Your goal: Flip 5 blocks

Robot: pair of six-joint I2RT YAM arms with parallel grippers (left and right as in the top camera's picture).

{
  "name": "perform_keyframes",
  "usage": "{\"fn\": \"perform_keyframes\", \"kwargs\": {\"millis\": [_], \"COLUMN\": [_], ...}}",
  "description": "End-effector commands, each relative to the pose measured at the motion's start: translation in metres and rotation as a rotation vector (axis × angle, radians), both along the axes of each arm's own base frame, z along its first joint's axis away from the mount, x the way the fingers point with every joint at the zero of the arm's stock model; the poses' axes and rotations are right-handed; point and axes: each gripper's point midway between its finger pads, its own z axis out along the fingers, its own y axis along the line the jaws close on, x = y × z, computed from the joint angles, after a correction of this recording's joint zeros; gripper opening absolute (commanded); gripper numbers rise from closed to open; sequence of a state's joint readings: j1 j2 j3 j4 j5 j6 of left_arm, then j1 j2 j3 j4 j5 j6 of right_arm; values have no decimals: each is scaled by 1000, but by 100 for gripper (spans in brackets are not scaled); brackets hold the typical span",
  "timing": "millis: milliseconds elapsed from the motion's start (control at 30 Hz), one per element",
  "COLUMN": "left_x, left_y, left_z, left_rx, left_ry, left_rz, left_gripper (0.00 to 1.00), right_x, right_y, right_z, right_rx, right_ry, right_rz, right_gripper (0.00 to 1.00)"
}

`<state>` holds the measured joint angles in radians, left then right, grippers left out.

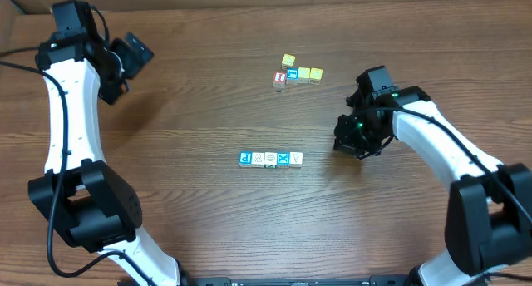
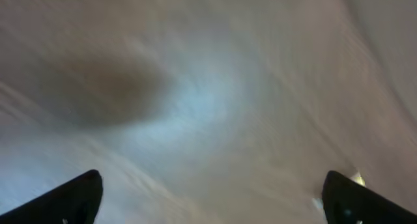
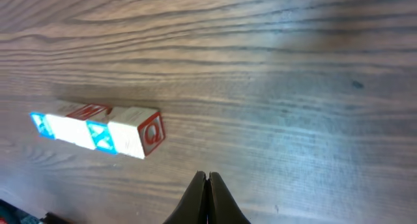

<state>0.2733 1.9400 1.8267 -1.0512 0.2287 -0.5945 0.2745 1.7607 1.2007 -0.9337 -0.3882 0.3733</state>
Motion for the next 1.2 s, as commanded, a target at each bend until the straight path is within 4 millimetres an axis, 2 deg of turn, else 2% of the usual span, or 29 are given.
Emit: {"fn": "perform_keyframes", "kwargs": {"millis": [0,33,100,133,167,200,300,400,533,633,733,867,967,1167], "left_x": [-7,-15,-39,-48,-56,-64,-85,-100,-118,-127,-127,-119,-120,-130], "left_y": [-36,-40,-46,-51,-58,-63,-83,-100,-123,-138,-146,-150,-152,-153], "left_z": [11,7,-3,-6,-9,-12,-25,-49,-83,-95,-96,-99,-101,-126], "left_rx": [-125,-123,-108,-105,-99,-96,-89,-29,27,29,36,40,43,98], "left_ry": [-11,23,126,157,181,207,292,373,444,465,460,438,441,472], "left_rz": [-135,-161,-197,-250,-319,-362,-463,-547,-633,-678,-701,-664,-672,-681], "left_gripper": [84,100,97,75,30,4,4,4,4,4,4,4,4,4], "right_x": [3,2,3,3,3,3,5,4,4,6,7,7,9,3], "right_y": [-8,-9,-9,-8,-7,-6,7,19,17,7,1,13,9,24], "right_z": [7,7,7,7,7,8,14,20,18,10,2,-1,-8,-22], "right_rx": [-38,-43,-42,-38,-34,-28,52,135,113,24,-73,-128,-235,-270], "right_ry": [-20,-20,-21,-21,-22,-23,-25,-22,-24,-22,-21,-56,-80,-76], "right_rz": [-32,-32,-31,-31,-30,-30,-18,-3,-6,-58,-126,-131,-209,-188], "right_gripper": [4,4,4,4,4,4,4,4,4,4,4,4,4,4]}}
